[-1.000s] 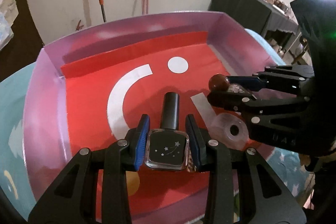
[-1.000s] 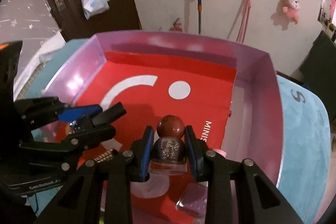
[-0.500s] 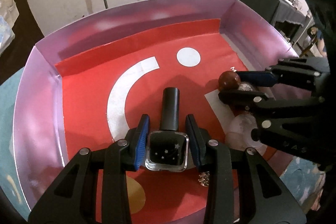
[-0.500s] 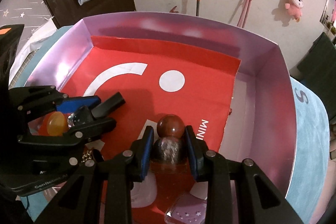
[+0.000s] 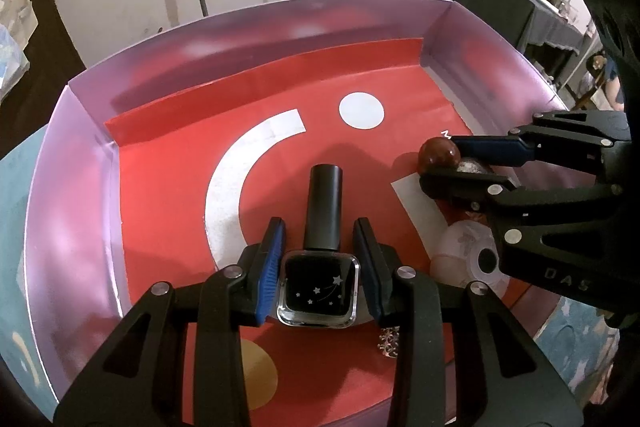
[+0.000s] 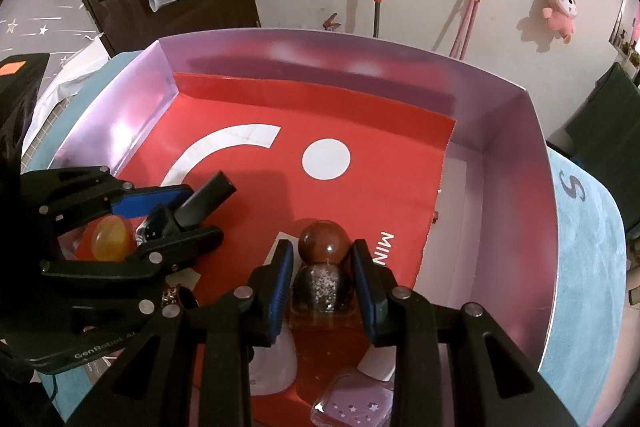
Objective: Organize rigid objects
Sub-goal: 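Lower both items onto the red floor and open both tools, then withdraw both tools from the box back toward the table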
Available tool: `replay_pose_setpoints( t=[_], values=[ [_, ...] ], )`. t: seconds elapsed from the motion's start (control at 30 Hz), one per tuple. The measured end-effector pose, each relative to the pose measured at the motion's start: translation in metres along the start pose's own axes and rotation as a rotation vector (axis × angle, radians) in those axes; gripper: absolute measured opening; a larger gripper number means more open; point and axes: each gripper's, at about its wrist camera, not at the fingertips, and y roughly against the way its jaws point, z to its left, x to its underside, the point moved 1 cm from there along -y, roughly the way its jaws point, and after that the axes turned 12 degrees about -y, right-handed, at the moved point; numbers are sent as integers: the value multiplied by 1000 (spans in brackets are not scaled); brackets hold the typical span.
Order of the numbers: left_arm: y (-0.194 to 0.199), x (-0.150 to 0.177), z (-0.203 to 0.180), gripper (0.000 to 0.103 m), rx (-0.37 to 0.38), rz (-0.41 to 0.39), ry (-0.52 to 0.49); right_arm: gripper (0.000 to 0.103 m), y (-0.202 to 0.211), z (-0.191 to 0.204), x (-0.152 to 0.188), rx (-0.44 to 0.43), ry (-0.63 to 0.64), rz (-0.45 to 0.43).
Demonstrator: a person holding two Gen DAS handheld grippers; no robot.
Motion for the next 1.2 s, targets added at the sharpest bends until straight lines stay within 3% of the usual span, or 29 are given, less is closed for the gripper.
replay_pose_setpoints(
  t=[0.1, 0.23, 0.5, 0.83, 1.2],
  values=[
    [1, -1, 3, 34, 12, 0, 14, 33, 0, 0, 0, 3, 3, 0],
    [2, 0, 6, 48, 15, -5, 29, 33, -1, 0, 0, 1, 1, 3],
    [14, -1, 8, 48, 18, -38, 50, 35, 5, 1, 1, -4, 0, -9],
    [74, 17, -4, 69, 4, -166, 85, 60, 62, 10, 16, -16, -13, -114],
    [150, 79, -31, 82, -93, -305, 112, 92, 158, 34, 71, -56, -21, -291]
  ],
)
